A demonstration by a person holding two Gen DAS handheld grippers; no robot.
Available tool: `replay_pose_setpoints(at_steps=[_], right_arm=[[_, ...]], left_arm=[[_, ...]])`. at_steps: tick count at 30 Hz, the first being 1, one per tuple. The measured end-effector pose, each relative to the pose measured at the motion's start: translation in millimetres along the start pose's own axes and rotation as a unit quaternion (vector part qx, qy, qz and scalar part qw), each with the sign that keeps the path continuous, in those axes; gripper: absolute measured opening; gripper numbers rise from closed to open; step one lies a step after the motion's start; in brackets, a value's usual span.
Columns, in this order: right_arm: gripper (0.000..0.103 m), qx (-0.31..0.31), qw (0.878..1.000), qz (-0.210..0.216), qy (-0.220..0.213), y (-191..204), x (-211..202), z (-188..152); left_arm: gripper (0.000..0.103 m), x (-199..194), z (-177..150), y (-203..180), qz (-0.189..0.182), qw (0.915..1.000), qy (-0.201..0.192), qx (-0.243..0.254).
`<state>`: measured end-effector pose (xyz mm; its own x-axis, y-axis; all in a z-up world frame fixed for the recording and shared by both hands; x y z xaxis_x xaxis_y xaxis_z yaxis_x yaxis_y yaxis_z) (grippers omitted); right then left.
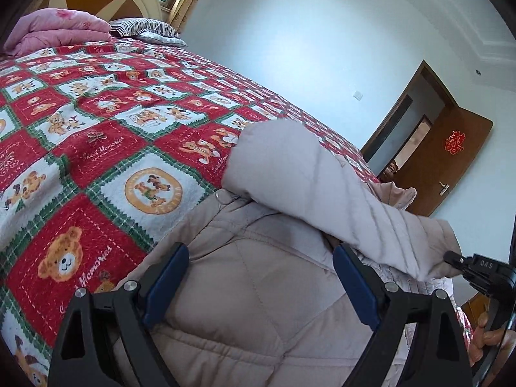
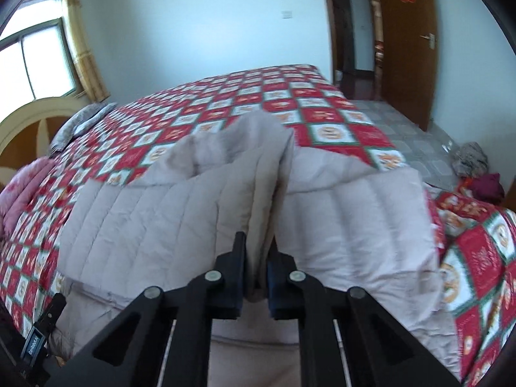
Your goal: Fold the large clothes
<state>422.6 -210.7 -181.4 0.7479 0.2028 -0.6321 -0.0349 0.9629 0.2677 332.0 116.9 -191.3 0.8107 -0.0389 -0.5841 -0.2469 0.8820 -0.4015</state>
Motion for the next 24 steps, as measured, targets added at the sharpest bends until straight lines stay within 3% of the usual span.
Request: replay_pose_setpoints(at_steps=[3, 6, 13, 17, 20, 22, 24], right_arm=[[0.013, 0.018, 1.0, -0.007, 0.018, -14.5, 9.0, -15.9], [0.013, 0.004, 0.998, -0.04, 0.044, -23.1, 29.9, -32.6], [0.018, -0.037, 0.996, -0.068, 0.037, -26.9, 42.1, -44.6], [0.02, -0.017, 0.998, -0.054, 0.033, -32.8, 39.2, -45.3], [0.046, -0.012, 0.998, -0.051, 0.04, -31.6, 23.7, -43.6], [0.075, -0.014, 0.997, -0.077, -0.003, -34.0, -0.9, -31.1], [0.08, -0.014, 0.993, -0.093, -0.074, -33.5, -34.4, -10.2]], left_arm=[[0.091, 0.8, -0.7, -0.2, 0.003, 1.0, 0.001, 0.002], [0.091, 2.2, -1.8, -1.2, 0.009, 0.9999, 0.003, 0.007], [0.091, 4.4, -3.8, -2.9, 0.025, 0.9994, 0.015, 0.02], [0.091, -1.0, 1.6, -8.8, 0.07, 0.996, 0.025, 0.049], [0.091, -13.5, 21.5, -25.2, 0.067, 0.9947, 0.015, 0.076], [0.091, -20.4, 43.6, -34.8, 0.065, 0.9938, -0.002, 0.09], [0.091, -18.9, 64.5, -41.8, 0.077, 0.9914, -0.015, 0.105]])
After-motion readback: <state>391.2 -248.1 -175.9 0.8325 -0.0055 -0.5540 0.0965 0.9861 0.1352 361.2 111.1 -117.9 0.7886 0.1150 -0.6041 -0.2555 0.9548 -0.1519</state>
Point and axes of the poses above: each gripper's, at about its wrist camera, not at the fingertips, and x roughly the way its jaws point, y to its left, z to its top, the point moved 10 cm from there along x, roughly the way its jaws point, and after that the axes turned 10 degrees about z, right-handed, at the moved point
